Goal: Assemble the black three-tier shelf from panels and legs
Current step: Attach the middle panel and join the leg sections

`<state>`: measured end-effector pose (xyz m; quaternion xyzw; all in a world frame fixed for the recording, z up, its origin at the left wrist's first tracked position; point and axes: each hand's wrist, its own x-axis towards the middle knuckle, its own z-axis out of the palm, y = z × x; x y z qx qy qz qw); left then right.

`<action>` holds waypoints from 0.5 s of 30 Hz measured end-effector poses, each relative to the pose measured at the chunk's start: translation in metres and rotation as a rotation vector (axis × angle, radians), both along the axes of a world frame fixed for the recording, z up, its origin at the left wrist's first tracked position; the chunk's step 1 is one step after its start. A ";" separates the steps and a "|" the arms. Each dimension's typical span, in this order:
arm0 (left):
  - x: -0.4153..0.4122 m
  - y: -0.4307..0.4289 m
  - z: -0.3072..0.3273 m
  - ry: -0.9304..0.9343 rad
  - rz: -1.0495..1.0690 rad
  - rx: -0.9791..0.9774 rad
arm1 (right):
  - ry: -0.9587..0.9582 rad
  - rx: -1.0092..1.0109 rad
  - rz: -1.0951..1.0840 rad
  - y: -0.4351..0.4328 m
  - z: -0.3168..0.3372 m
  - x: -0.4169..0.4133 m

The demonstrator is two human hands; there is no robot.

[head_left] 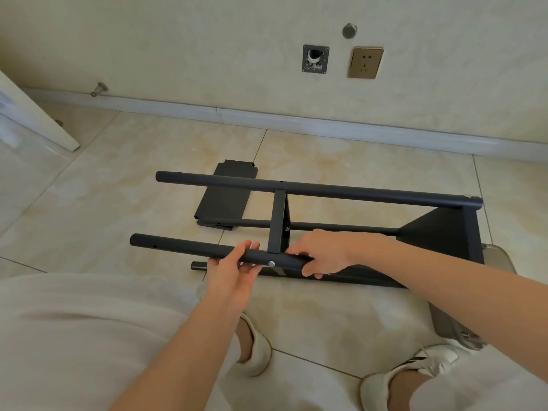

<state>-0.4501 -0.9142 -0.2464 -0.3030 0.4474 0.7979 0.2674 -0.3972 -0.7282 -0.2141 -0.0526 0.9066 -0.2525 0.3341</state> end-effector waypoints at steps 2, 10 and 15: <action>-0.002 0.000 0.003 0.005 -0.002 0.003 | 0.020 0.011 0.010 0.001 0.002 -0.003; -0.020 0.003 0.019 0.161 -0.064 -0.038 | 0.103 -0.021 -0.018 0.007 0.024 -0.015; -0.040 0.007 0.039 0.270 -0.107 -0.054 | 0.199 -0.045 -0.051 0.008 0.035 -0.020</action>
